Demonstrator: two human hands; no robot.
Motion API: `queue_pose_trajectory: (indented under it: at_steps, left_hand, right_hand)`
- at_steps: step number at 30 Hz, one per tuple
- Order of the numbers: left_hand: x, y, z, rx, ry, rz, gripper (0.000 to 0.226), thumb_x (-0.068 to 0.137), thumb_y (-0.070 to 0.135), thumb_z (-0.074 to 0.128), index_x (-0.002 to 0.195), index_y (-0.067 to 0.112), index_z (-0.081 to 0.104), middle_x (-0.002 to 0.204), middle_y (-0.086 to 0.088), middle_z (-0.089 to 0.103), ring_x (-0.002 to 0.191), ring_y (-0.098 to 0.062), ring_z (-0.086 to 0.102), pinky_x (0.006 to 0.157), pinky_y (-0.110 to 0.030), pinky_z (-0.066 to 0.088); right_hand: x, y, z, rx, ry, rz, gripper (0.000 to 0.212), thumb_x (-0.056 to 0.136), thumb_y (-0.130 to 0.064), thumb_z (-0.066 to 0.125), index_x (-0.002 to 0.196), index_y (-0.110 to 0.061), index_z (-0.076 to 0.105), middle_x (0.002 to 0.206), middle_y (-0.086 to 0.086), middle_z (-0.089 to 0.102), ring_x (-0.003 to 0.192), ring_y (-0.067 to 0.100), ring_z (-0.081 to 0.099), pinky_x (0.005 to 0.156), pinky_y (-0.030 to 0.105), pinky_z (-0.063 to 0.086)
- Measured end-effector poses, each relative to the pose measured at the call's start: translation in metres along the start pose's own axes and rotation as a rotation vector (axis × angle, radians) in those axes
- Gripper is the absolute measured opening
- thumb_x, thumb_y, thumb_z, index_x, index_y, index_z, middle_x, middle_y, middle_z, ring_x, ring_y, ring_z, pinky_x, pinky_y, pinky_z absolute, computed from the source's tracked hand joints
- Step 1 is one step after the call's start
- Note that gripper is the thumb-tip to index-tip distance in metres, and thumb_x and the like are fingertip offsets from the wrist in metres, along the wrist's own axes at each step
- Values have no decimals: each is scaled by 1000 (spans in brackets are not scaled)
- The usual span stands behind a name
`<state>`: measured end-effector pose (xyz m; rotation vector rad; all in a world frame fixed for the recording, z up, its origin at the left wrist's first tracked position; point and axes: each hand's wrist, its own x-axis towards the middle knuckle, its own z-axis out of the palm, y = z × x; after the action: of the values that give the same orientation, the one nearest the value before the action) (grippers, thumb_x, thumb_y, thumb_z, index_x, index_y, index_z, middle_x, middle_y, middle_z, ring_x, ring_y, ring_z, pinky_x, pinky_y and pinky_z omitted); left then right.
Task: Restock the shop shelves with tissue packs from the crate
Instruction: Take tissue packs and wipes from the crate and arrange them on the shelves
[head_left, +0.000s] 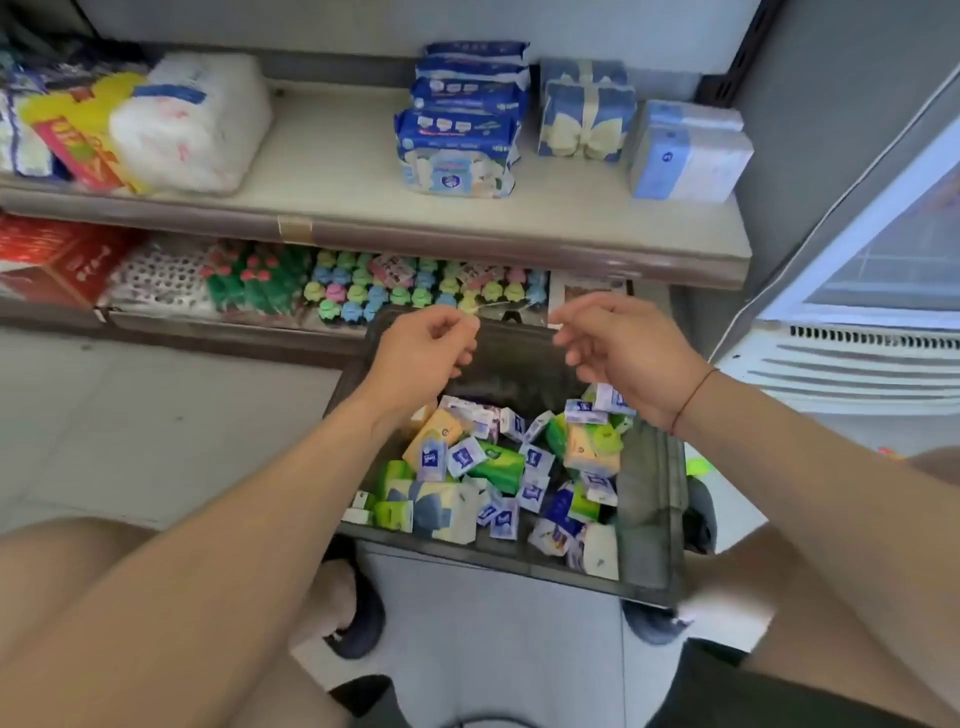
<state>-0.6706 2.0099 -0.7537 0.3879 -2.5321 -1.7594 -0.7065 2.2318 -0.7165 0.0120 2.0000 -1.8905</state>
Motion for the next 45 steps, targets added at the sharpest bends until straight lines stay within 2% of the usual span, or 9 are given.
queue_pose_trajectory:
  at_steps: [9, 14, 19, 28, 31, 34, 38, 42, 45]
  left_hand:
    - [2, -84, 15, 385, -195, -133, 22, 95, 46, 63, 88, 28, 74, 82, 6, 75, 83, -13, 72, 83, -42, 61]
    - [1, -127, 25, 686, -366, -185, 27, 95, 42, 65, 102, 19, 77, 105, 0, 72, 98, -19, 64, 84, -26, 48]
    - [14, -145, 51, 879, -552, -188, 33, 97, 42, 63, 116, 17, 74, 124, -6, 68, 117, -25, 58, 98, -34, 48]
    - [49, -195, 136, 1118, -723, 47, 59, 89, 25, 68, 144, 17, 47, 138, -15, 53, 125, -34, 52, 101, -45, 51]
    - [53, -215, 162, 1238, -786, 164, 72, 87, 19, 68, 152, 14, 36, 147, -18, 44, 135, -37, 42, 109, -48, 43]
    - [55, -237, 179, 1353, -823, 183, 81, 86, 27, 73, 154, 14, 32, 154, -19, 36, 141, -41, 32, 119, -53, 30]
    - [58, -259, 195, 1384, -821, 144, 74, 90, 36, 67, 152, 16, 33, 160, -19, 32, 146, -44, 27, 122, -57, 20]
    - [63, -256, 199, 1393, -813, 151, 76, 85, 39, 74, 147, 16, 38, 154, -17, 42, 140, -41, 37, 115, -53, 28]
    - [67, -246, 200, 1336, -834, 140, 75, 84, 28, 74, 147, 16, 36, 148, -15, 49, 136, -40, 43, 112, -52, 32]
  right_hand:
    - [13, 62, -5, -173, -66, 170, 13, 95, -14, 63, 98, -7, 74, 81, 9, 69, 62, 15, 60, 56, 28, 42]
    - [17, 79, -4, -207, -116, 235, 18, 95, -15, 63, 101, -3, 74, 81, 10, 69, 65, 17, 60, 56, 27, 42]
    - [27, 76, -1, -193, -144, 263, 19, 95, -14, 62, 104, -3, 74, 81, 10, 69, 66, 17, 61, 57, 26, 44]
    - [37, 84, -15, -195, -134, 344, 19, 96, -16, 63, 106, -5, 74, 84, 11, 70, 72, 20, 62, 63, 31, 45]
    - [47, 86, -23, -201, -57, 357, 17, 95, -17, 64, 104, -7, 75, 84, 9, 71, 72, 20, 63, 63, 32, 46]
    - [60, 86, -37, -220, 80, 379, 17, 94, -15, 65, 105, -7, 74, 88, 12, 71, 71, 21, 64, 62, 32, 47]
    - [68, 88, -54, -233, 140, 421, 16, 92, -13, 65, 104, -7, 74, 92, 15, 73, 73, 23, 65, 59, 29, 48]
    - [69, 93, -56, -245, 132, 433, 16, 94, -14, 63, 102, -8, 75, 92, 18, 73, 72, 22, 65, 59, 30, 47]
    - [68, 95, -54, -265, 98, 438, 17, 95, -18, 62, 101, -9, 75, 88, 11, 73, 71, 20, 66, 62, 31, 50]
